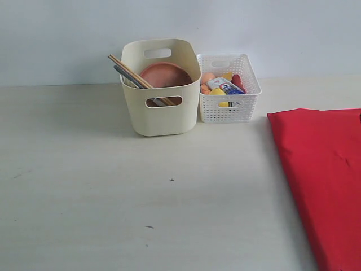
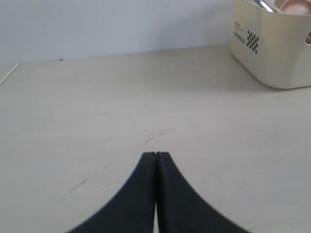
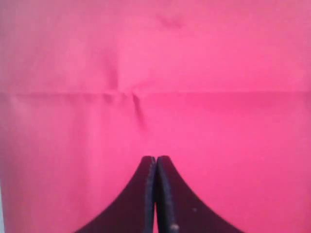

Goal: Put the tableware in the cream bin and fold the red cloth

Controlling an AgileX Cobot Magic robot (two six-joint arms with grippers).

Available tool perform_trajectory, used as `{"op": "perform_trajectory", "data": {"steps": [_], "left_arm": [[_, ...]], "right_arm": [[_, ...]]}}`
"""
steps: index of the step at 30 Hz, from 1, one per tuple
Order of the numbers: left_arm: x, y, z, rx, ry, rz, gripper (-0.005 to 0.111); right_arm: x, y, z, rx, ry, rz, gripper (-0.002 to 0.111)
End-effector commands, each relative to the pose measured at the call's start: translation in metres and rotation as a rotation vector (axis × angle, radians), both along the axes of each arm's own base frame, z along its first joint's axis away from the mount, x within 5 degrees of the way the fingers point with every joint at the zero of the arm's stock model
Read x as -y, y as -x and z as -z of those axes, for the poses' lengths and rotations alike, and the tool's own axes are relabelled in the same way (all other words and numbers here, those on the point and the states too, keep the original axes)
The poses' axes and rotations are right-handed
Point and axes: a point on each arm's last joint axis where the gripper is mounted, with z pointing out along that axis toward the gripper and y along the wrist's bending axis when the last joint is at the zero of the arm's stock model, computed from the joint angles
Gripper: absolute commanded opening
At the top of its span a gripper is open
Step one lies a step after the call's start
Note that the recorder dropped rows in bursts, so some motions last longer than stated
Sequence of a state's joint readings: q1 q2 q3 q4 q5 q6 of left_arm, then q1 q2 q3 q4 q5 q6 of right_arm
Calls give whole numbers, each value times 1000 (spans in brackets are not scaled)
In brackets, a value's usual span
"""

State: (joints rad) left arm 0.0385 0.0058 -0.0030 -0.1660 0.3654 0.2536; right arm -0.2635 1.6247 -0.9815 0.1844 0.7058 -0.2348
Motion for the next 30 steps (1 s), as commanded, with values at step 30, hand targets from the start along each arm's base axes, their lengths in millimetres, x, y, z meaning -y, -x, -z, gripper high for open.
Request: {"op": "perform_trajectory", "data": {"steps": [30], "left_arm": [[0, 0, 0, 9, -5, -4, 0]], "right_arm": [[-34, 29, 58, -235, 123, -46, 0]]}}
